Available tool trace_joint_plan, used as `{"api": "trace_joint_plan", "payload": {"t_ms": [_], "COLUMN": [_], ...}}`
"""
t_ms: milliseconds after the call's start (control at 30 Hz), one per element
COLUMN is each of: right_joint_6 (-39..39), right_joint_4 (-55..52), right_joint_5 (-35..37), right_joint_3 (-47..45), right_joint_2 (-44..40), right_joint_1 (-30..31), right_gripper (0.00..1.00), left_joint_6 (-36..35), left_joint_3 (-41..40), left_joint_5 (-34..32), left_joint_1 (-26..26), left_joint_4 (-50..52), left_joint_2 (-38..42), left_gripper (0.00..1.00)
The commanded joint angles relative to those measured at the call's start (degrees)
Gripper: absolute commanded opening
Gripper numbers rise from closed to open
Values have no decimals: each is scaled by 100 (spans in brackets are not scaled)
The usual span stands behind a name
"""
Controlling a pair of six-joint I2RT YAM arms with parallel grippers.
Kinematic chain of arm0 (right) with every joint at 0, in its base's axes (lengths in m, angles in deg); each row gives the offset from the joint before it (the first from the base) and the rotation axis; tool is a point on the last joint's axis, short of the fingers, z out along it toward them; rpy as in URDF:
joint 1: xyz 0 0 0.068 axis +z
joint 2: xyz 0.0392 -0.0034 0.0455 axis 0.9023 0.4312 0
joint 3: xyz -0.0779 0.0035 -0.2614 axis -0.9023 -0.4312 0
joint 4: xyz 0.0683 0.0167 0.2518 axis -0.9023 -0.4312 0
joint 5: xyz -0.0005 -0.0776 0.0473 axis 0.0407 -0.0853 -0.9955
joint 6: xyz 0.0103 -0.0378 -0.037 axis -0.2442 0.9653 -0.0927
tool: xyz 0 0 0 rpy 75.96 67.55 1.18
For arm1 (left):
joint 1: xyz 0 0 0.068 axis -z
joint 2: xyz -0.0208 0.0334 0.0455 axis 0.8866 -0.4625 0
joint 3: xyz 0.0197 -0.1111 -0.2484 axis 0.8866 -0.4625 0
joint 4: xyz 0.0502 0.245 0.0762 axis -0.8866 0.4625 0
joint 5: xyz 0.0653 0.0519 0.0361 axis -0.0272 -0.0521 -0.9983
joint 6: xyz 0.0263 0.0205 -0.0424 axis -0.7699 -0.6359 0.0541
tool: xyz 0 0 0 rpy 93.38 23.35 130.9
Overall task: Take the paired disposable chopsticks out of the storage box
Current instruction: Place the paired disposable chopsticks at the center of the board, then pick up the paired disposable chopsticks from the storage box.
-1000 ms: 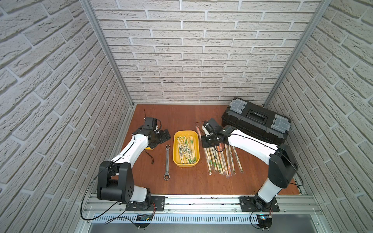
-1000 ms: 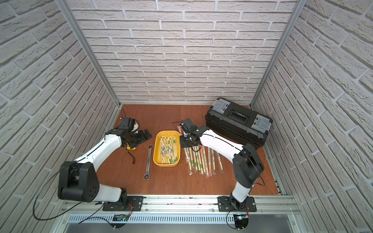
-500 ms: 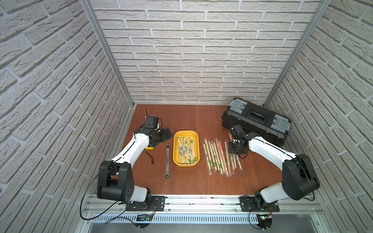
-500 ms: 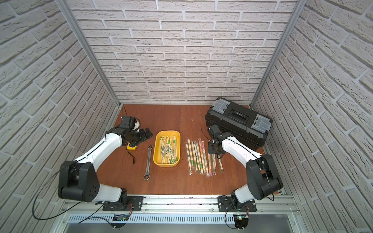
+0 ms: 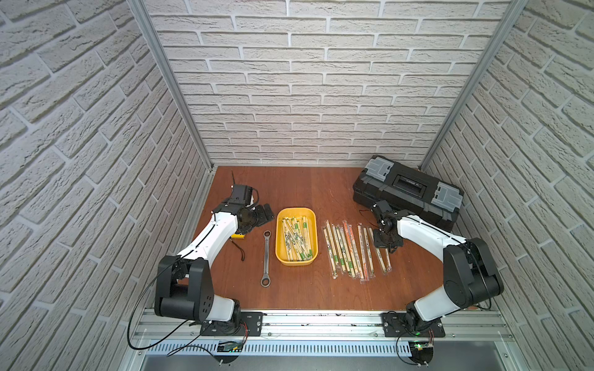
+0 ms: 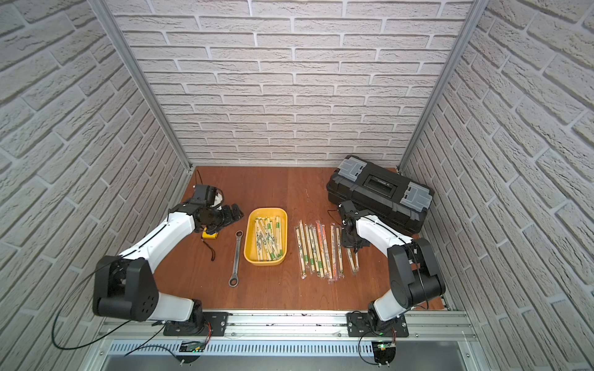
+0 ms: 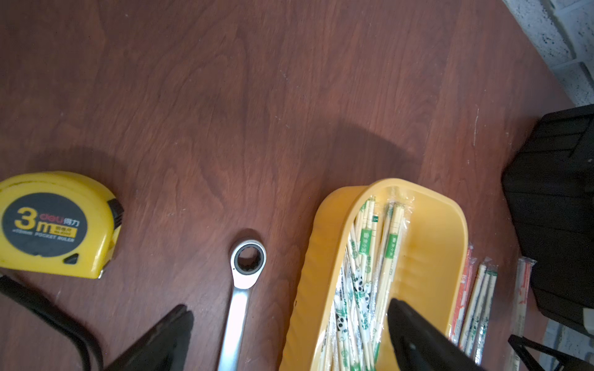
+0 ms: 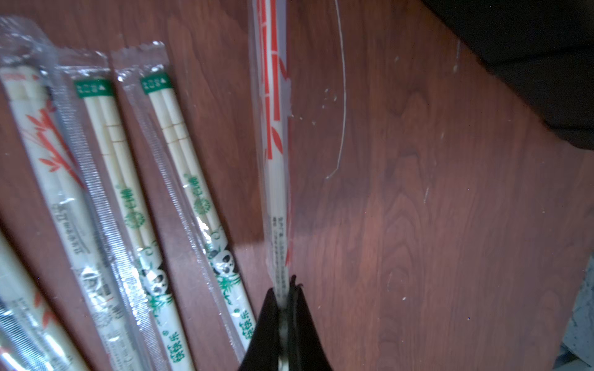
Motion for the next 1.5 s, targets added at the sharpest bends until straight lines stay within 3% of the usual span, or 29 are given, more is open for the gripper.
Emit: {"api": "trace_joint_plan", "payload": {"t_ms": [0,267,533,733,1067,1467], "right_joint_6": [99,49,-159,-514,-653,-356], "right_joint_4": [-100,-135,-175,101,276,104], "right_joint_5": [312,181,-698,-1486,-1880,-2273], "right_joint_3": [9,122,438,953,2655,4164], "right_joint_2": [26,4,-638,-789,609,2617], "right_joint_1": [-43,-52,85,799,2450,3330], "right_gripper": [10,32,32,32,32,31], "left_joint_6": [-11,-18,-22,-16,58,3], "left_joint_3": [124,142,194,153,17,-121], "left_joint_5": [-8,-10,-119,-285,-266,-152], "left_joint_1": [47,46,45,16,-198,-440], "left_joint_4": [-26,0,35,52,6,-17], "left_joint_2": [-46,-10,-11,-73,-89,-52], "left_gripper": [98,98,98,98,98,98]}}
